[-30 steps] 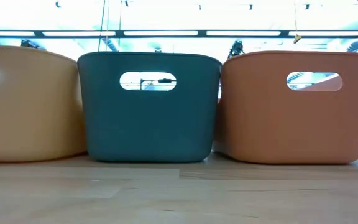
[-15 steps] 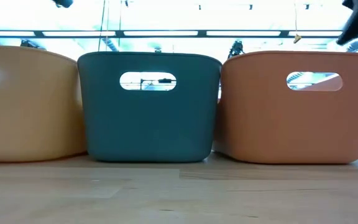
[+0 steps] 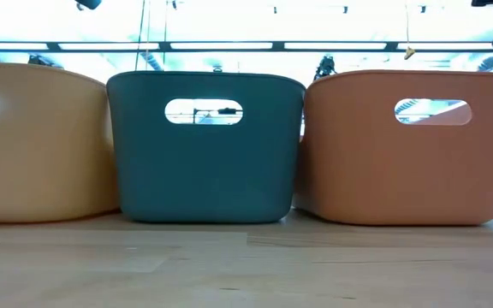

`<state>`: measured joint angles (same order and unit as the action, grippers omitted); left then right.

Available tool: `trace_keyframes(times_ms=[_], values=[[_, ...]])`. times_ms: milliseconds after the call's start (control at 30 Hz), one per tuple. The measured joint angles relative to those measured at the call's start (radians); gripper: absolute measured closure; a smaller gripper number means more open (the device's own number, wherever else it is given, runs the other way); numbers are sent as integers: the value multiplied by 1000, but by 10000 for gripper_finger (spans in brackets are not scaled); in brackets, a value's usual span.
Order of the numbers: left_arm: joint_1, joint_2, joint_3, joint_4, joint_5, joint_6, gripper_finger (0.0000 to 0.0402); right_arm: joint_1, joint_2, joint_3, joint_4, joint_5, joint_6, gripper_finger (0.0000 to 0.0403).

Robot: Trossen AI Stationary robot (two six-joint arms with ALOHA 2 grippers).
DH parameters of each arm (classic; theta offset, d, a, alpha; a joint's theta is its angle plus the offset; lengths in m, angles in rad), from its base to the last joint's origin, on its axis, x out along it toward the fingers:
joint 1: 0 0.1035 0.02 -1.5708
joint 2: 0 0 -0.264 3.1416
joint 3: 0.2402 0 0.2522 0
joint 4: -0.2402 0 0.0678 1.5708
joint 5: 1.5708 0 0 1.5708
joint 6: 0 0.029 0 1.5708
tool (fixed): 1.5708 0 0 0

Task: Sort candy
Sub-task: Adjust the colored bins, then return to Home Position

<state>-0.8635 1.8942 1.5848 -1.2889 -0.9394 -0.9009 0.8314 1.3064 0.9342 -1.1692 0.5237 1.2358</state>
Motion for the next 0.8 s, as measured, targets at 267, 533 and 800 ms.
trace_keyframes(times_ms=[267,533,800], values=[[0,0,0,13,-10,-1,401,-1,0,-28,193,5,-101,403],[0,0,0,14,-13,-1,401,-3,0,-28,211,14,-114,403],[-2,0,17,8,7,2,401,14,0,5,71,-82,-52,403]])
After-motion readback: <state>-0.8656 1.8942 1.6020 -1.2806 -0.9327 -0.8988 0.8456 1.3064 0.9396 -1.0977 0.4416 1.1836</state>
